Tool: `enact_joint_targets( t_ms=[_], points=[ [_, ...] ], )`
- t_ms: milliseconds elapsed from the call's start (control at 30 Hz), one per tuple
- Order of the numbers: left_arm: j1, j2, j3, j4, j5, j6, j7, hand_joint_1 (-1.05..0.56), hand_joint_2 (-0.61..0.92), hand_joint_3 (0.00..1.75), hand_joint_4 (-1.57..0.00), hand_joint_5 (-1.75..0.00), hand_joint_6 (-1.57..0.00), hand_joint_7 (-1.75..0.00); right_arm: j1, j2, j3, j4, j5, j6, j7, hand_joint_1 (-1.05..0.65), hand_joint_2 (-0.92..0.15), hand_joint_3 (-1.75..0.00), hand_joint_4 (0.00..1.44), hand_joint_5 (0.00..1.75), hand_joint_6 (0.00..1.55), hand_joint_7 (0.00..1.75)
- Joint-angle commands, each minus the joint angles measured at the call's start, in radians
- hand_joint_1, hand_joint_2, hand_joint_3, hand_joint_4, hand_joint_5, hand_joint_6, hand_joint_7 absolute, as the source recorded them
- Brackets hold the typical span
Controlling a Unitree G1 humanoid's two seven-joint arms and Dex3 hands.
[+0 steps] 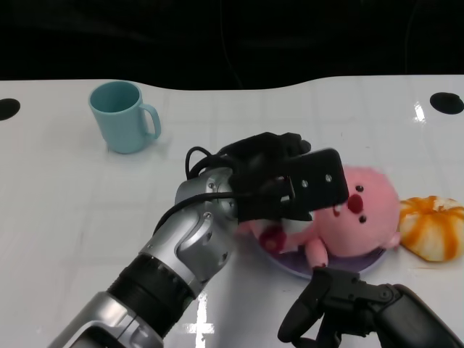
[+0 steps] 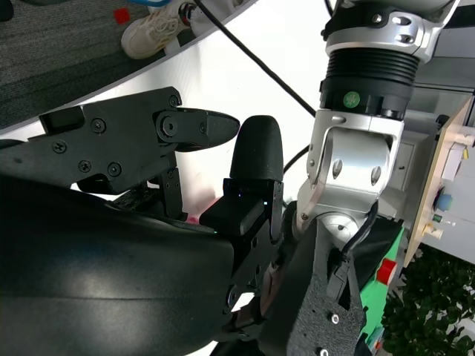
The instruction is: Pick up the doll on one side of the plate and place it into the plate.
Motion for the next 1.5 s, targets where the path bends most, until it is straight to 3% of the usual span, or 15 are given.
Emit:
enact_joint_targets(
  t_ms=[33, 233, 467, 867, 1000, 1167, 1267, 1300, 1367, 1433, 1500],
  points=[
    [-0.002, 0.034, -0.033, -0.037, 0.042, 0.009, -0.033, -0.82, 0.92, 0.33, 0.0, -0.2, -0.14, 0.0, 0.01, -0.012, -0.018, -0.015, 0.012, 0.009, 0.007, -0.23, -0.92, -0.3, 0.7, 1.51, 0.62, 1.26],
    [0.018, 0.07, -0.063, -0.088, 0.092, 0.008, -0.043, -0.85, 0.92, 0.32, 0.0, -0.21, -0.14, -0.01, 0.013, -0.015, -0.032, -0.02, 0.017, 0.008, 0.015, -0.23, -0.92, -0.31, 0.69, 1.52, 0.62, 1.25],
    [0.086, 0.133, -0.035, -0.242, 0.075, 0.001, -0.085, -0.85, 0.92, 0.33, 0.0, -0.25, -0.16, -0.02, 0.021, -0.014, -0.05, -0.025, 0.025, 0.009, 0.022, -0.24, -0.92, -0.32, 0.68, 1.52, 0.61, 1.25],
    [0.261, 0.229, 0.103, -0.514, -0.031, -0.073, -0.104, -0.72, 0.92, 0.36, -0.13, -0.51, -0.28, -0.06, 0.022, -0.024, -0.076, -0.02, 0.047, 0.004, 0.028, -0.27, -0.92, -0.32, 0.68, 1.53, 0.61, 1.26],
    [0.347, 0.254, 0.167, -0.586, -0.098, -0.132, -0.088, -0.64, 0.92, 0.37, -0.17, -0.77, -0.38, -0.11, 0.023, -0.026, -0.075, -0.026, 0.048, 0.014, 0.029, -0.26, -0.92, -0.33, 0.68, 1.53, 0.61, 1.25],
    [0.436, 0.228, 0.242, -0.629, -0.183, -0.192, -0.054, -0.58, 0.92, 0.31, -0.25, -0.9, -0.46, -0.15, 0.021, -0.03, -0.075, -0.027, 0.045, 0.012, 0.031, -0.26, -0.92, -0.33, 0.67, 1.53, 0.61, 1.25],
    [0.534, 0.171, 0.328, -0.676, -0.299, -0.235, -0.006, -0.32, 0.87, 0.29, -0.47, -1.02, -0.71, -0.29, 0.022, -0.029, -0.073, -0.028, 0.044, 0.013, 0.03, -0.25, -0.92, -0.32, 0.67, 1.53, 0.6, 1.25],
    [0.554, 0.16, 0.346, -0.686, -0.329, -0.245, 0.001, -0.26, 0.84, 0.34, -0.52, -1.05, -0.76, -0.34, 0.023, -0.027, -0.072, -0.028, 0.044, 0.013, 0.028, -0.25, -0.92, -0.32, 0.67, 1.53, 0.6, 1.25],
    [0.598, 0.148, 0.384, -0.717, -0.386, -0.252, 0.002, -0.17, 0.62, 0.8, -0.66, -1.11, -0.83, -0.55, 0.022, -0.028, -0.069, -0.027, 0.04, 0.01, 0.027, -0.25, -0.92, -0.32, 0.68, 1.54, 0.61, 1.25],
    [0.635, 0.144, 0.416, -0.751, -0.445, -0.241, -0.011, -0.12, 0.51, 1.06, -0.75, -1.15, -0.87, -0.69, 0.02, -0.028, -0.068, -0.026, 0.04, 0.011, 0.028, -0.25, -0.92, -0.32, 0.68, 1.54, 0.62, 1.25],
    [0.669, 0.139, 0.444, -0.787, -0.509, -0.212, -0.023, -0.09, 0.48, 1.17, -0.8, -1.2, -0.89, -0.78, 0.02, -0.027, -0.068, -0.028, 0.042, 0.016, 0.028, -0.26, -0.92, -0.32, 0.68, 1.54, 0.62, 1.25]
  ],
)
